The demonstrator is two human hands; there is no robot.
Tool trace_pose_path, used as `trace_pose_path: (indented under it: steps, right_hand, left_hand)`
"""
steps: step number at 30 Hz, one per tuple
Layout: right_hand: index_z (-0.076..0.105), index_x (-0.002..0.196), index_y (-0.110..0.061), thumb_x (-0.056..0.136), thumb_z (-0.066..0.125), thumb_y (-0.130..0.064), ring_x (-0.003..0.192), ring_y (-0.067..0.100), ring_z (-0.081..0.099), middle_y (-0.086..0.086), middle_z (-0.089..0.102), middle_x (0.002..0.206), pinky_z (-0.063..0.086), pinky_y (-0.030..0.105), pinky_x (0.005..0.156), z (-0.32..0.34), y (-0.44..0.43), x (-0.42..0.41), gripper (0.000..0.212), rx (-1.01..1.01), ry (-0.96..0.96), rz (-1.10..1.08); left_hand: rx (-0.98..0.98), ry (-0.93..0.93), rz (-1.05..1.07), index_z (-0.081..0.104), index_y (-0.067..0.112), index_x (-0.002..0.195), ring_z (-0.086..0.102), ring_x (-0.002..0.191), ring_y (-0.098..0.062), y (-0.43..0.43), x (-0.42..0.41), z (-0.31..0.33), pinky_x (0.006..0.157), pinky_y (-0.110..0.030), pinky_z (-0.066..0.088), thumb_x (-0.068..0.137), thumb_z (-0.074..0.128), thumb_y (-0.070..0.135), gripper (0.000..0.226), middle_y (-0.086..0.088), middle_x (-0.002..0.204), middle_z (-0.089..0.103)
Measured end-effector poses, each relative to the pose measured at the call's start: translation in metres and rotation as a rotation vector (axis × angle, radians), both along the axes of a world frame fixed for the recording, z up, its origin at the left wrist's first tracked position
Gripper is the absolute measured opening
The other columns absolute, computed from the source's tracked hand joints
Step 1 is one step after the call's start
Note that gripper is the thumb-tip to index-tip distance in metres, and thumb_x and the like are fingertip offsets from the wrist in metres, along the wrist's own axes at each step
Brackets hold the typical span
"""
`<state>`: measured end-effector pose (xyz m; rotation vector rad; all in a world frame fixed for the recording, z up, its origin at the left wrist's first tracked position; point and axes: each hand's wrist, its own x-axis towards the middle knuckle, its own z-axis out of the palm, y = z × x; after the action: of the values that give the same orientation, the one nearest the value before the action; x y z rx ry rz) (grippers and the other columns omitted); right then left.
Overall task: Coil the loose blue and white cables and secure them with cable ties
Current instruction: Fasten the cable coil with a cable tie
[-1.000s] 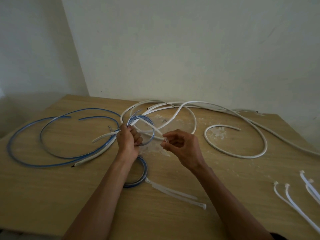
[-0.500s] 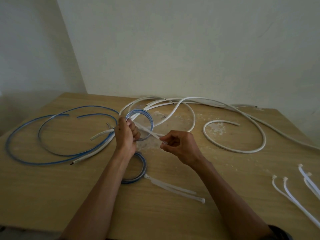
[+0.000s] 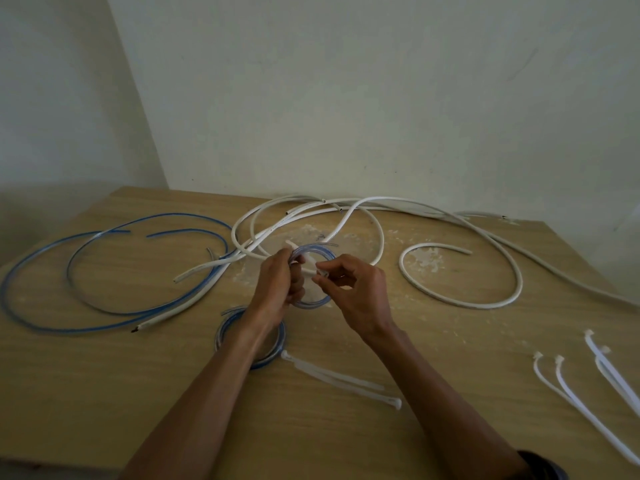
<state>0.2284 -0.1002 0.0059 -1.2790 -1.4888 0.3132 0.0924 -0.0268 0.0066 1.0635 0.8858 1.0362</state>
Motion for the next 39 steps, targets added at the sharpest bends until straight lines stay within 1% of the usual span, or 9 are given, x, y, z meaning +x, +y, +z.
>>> trace_pose_path:
  steps: [9, 13, 17, 20, 23, 26, 30, 35, 39]
  right_hand:
    - [0.073, 0.099, -0.013, 0.087, 0.078, -0.009, 0.08, 0.008, 0.071, -0.006, 0.072, 0.088, 0.061, 0.025, 0.073, 0.0, -0.003, -0.003, 0.013, -0.001, 0.046, -0.012]
    - [0.072, 0.106, -0.016, 0.087, 0.078, -0.008, 0.085, 0.01, 0.072, -0.006, 0.072, 0.095, 0.061, 0.026, 0.077, 0.005, -0.002, -0.003, 0.021, -0.003, 0.065, 0.05]
    - [0.073, 0.109, -0.013, 0.091, 0.074, -0.01, 0.081, 0.012, 0.072, -0.006, 0.073, 0.096, 0.063, 0.035, 0.074, 0.01, -0.002, 0.0, 0.018, 0.033, 0.125, -0.004]
    - [0.072, 0.103, -0.014, 0.093, 0.071, -0.013, 0.083, 0.013, 0.069, -0.005, 0.069, 0.099, 0.061, 0.037, 0.07, 0.011, -0.001, 0.001, 0.011, 0.112, 0.082, -0.065]
    - [0.071, 0.107, -0.014, 0.094, 0.069, -0.012, 0.084, 0.013, 0.069, -0.003, 0.068, 0.102, 0.061, 0.038, 0.067, 0.011, 0.0, 0.0, 0.013, 0.16, 0.101, -0.089]
    - [0.069, 0.117, -0.012, 0.092, 0.072, -0.011, 0.085, 0.013, 0.071, -0.004, 0.07, 0.097, 0.062, 0.032, 0.072, 0.012, -0.003, -0.004, 0.025, 0.157, 0.222, -0.125]
    - [0.07, 0.105, -0.015, 0.086, 0.078, -0.018, 0.086, 0.016, 0.073, -0.003, 0.073, 0.091, 0.063, 0.036, 0.076, 0.018, -0.005, -0.002, 0.02, 0.141, 0.374, -0.151]
    - [0.073, 0.105, -0.017, 0.088, 0.076, -0.01, 0.086, 0.01, 0.075, -0.006, 0.076, 0.092, 0.06, 0.023, 0.076, 0.018, -0.005, 0.0, 0.018, 0.13, 0.393, -0.156]
    - [0.074, 0.107, -0.017, 0.089, 0.076, -0.01, 0.087, 0.011, 0.075, -0.006, 0.077, 0.095, 0.06, 0.024, 0.077, 0.018, -0.007, -0.002, 0.02, 0.172, 0.412, -0.193]
  left_hand:
    - [0.259, 0.133, 0.152, 0.069, 0.015, 0.103, 0.036, 0.043, -0.012, -0.002, -0.001, -0.003, 0.042, -0.026, 0.03, 0.104, 0.051, 0.026, 0.021, 0.005, 0.052, 0.046]
    - [0.568, 0.308, 0.244, 0.069, 0.012, 0.104, 0.066, 0.067, -0.009, -0.005, 0.002, -0.003, 0.06, -0.03, 0.055, 0.103, 0.057, 0.023, 0.016, 0.006, 0.086, 0.071]
    - [0.723, 0.355, 0.185, 0.067, 0.01, 0.111, 0.072, 0.075, -0.015, -0.006, 0.004, -0.003, 0.067, -0.036, 0.059, 0.103, 0.057, 0.02, 0.016, 0.007, 0.094, 0.073]
    - [0.713, 0.307, 0.159, 0.066, 0.013, 0.115, 0.073, 0.083, -0.004, -0.01, 0.005, 0.001, 0.069, -0.019, 0.055, 0.104, 0.056, 0.015, 0.015, 0.011, 0.101, 0.072]
    - [0.647, 0.269, 0.144, 0.066, 0.019, 0.117, 0.071, 0.069, -0.012, -0.015, 0.008, 0.005, 0.06, -0.022, 0.053, 0.102, 0.054, 0.008, 0.022, 0.012, 0.093, 0.073]
    - [0.643, 0.288, 0.152, 0.067, 0.019, 0.112, 0.072, 0.073, -0.007, -0.016, 0.01, 0.005, 0.06, -0.019, 0.052, 0.1, 0.054, 0.006, 0.022, 0.01, 0.093, 0.073]
    - [0.784, 0.369, 0.138, 0.069, 0.011, 0.104, 0.072, 0.068, -0.012, -0.012, 0.009, -0.001, 0.061, -0.026, 0.057, 0.102, 0.058, 0.021, 0.014, -0.004, 0.077, 0.074]
    - [0.931, 0.478, 0.124, 0.069, 0.01, 0.105, 0.065, 0.062, 0.003, -0.016, 0.012, -0.003, 0.06, -0.008, 0.046, 0.101, 0.061, 0.028, 0.02, 0.011, 0.071, 0.066]
    - [1.001, 0.548, 0.142, 0.068, 0.015, 0.105, 0.064, 0.063, 0.003, -0.016, 0.013, -0.003, 0.061, -0.013, 0.05, 0.103, 0.059, 0.028, 0.015, 0.012, 0.074, 0.065]
